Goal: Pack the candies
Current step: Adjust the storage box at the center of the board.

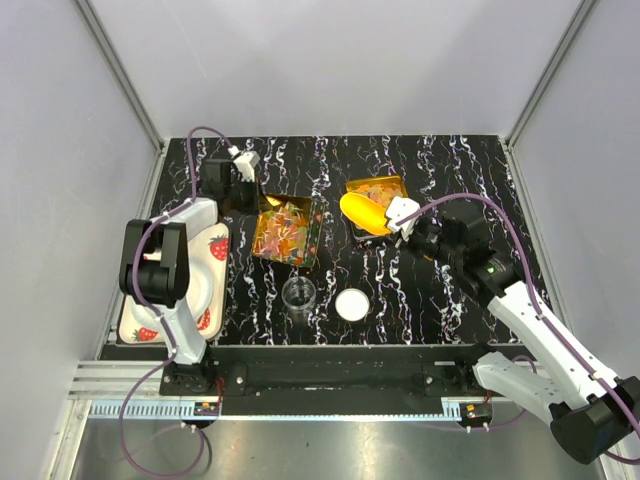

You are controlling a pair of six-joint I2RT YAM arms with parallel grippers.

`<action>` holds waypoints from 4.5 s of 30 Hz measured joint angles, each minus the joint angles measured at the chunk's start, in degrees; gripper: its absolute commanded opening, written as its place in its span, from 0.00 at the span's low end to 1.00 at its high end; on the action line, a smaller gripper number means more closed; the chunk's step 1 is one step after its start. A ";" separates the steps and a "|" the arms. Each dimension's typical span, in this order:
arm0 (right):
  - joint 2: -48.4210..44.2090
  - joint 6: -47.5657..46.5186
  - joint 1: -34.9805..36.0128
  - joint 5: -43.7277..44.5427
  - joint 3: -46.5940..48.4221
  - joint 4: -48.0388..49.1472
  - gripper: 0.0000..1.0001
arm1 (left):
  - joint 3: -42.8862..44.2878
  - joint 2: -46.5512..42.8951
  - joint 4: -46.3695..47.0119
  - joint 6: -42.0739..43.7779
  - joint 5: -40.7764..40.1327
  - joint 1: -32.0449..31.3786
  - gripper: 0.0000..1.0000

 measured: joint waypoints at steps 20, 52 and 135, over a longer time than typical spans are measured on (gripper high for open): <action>0.09 0.02 0.00 -0.02 0.00 0.00 0.00 | -9.51 -5.86 13.88 -4.02 -9.68 0.02 0.00; 1.46 0.02 -0.02 0.00 0.00 0.02 0.00 | -7.41 -3.26 13.27 -7.17 -7.15 1.60 0.00; 9.20 -0.44 0.02 1.60 10.29 -5.62 0.00 | 6.14 -0.48 -10.03 1.38 -16.61 2.60 0.00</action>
